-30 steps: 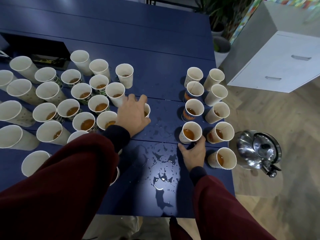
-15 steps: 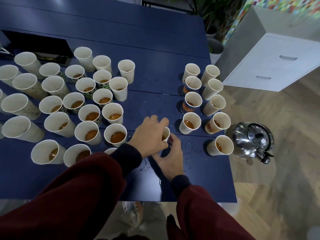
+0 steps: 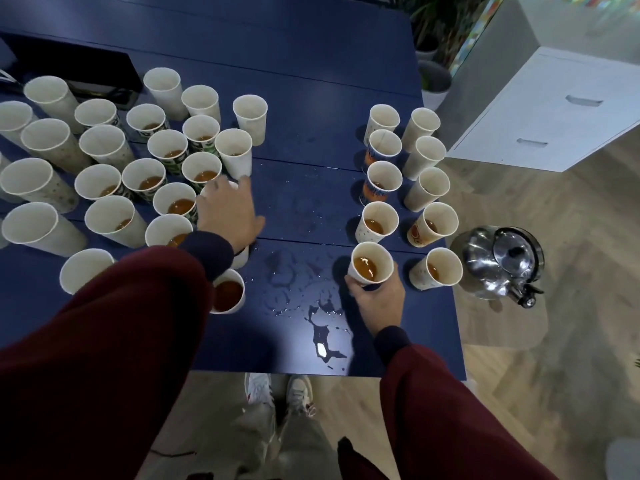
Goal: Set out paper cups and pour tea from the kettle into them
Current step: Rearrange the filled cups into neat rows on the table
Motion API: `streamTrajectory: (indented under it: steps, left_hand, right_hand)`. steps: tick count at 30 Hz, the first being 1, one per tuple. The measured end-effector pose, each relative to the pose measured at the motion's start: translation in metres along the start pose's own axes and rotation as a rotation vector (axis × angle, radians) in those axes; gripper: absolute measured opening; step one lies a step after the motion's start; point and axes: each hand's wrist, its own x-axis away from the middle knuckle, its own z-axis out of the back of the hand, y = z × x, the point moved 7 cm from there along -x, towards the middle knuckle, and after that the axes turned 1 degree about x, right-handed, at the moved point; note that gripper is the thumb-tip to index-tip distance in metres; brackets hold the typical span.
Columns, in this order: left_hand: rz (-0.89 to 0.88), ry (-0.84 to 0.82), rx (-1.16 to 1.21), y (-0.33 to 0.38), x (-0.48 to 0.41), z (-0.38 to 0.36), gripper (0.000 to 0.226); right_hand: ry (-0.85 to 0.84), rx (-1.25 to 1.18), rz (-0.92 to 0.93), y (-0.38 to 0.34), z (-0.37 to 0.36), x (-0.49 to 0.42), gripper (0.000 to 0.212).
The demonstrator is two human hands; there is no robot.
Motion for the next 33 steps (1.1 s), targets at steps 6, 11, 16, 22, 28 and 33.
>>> streamTrajectory:
  steps: [6,11,16,22,28,33]
  left_hand:
    - [0.000,-0.128,0.078,-0.013,-0.004,-0.025,0.060]
    - [0.001,-0.118,0.087,-0.010,0.000,-0.029,0.043]
    - [0.026,-0.021,0.084,-0.006,0.005,-0.020,0.052]
    - [0.055,0.152,0.157,-0.009,0.024,0.001,0.044]
    - [0.094,0.276,0.286,-0.025,0.086,0.003,0.047]
    - [0.170,0.257,0.377,-0.033,0.145,-0.020,0.071]
  right_hand:
    - [0.015,0.027,-0.021,0.021,0.003,-0.013,0.053]
    - [0.001,-0.005,0.009,0.021,0.003,-0.011,0.056]
    - [-0.055,0.009,0.004,0.026,0.008,-0.009,0.066]
    - [-0.032,0.063,-0.091,0.029,0.011,0.013,0.061]
    - [-0.059,0.019,-0.144,0.019,-0.008,0.051,0.036]
    - [-0.291,-0.076,0.008,-0.008,-0.051,0.070,0.036]
